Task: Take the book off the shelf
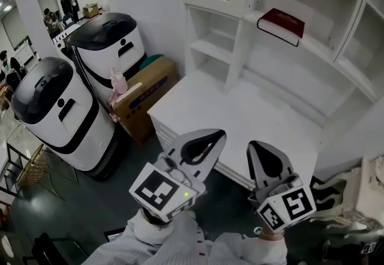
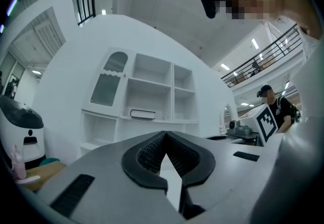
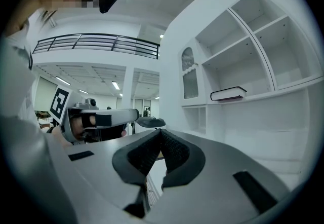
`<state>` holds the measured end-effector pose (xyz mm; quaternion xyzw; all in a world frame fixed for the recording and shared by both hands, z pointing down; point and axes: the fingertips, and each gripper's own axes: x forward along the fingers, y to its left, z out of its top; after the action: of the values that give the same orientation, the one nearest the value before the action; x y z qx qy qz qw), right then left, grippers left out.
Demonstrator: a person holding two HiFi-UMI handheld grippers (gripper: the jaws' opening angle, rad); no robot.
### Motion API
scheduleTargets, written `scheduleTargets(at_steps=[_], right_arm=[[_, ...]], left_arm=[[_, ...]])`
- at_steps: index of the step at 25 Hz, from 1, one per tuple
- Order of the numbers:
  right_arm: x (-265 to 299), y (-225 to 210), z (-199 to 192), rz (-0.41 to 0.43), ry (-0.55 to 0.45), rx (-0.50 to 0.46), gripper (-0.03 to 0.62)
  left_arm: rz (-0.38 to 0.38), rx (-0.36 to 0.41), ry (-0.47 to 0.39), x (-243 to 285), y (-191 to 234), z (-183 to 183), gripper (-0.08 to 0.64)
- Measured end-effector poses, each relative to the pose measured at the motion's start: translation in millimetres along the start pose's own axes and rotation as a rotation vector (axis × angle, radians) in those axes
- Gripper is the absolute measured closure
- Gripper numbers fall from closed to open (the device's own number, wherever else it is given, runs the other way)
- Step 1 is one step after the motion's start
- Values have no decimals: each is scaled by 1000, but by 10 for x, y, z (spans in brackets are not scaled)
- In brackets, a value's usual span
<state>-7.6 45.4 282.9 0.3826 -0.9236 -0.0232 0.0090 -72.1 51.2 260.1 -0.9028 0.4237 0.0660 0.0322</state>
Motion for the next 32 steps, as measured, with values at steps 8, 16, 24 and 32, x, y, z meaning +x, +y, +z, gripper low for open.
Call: scheduleTargets(at_steps=[8,16,24,32], right_arm=[[292,-20,-82,-63,4,13,578],[627,-122,-115,-74,38,13,578],[987,-521,-78,-81,40,-17,578],[1251,-1258,101,-133,1,-26,578]], left_arm=[[-40,-34,35,4,387,-165,549],[-59,-74,61,108,674,-326,549],[-72,-66,50,515,993,-356,549],[-136,-32,34,1391,1202,-245,549]])
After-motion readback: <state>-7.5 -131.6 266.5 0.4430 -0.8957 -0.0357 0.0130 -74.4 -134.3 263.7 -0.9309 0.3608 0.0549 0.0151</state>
